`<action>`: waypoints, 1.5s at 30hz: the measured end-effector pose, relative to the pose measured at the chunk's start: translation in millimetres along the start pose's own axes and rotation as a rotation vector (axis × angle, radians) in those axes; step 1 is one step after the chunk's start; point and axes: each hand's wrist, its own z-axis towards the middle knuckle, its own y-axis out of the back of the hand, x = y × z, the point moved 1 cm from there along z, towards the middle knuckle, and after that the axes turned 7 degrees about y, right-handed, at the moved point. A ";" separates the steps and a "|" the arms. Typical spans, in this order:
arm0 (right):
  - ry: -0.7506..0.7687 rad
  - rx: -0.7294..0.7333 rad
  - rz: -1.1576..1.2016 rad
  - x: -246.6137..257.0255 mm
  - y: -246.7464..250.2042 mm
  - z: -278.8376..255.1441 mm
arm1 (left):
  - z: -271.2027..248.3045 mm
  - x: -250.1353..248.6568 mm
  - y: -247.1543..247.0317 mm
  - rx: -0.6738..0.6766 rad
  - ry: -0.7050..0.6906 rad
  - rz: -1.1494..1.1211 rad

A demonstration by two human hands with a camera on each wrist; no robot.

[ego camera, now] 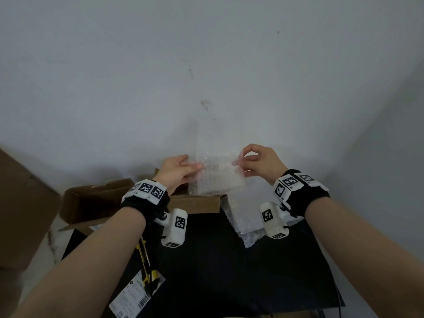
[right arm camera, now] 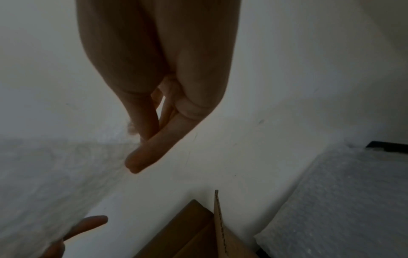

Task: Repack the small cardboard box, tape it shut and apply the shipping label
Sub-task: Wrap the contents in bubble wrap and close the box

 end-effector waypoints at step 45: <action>-0.153 0.178 0.160 -38.9 -74.2 25.2 | -24.9 33.3 41.8 -0.319 -0.070 0.006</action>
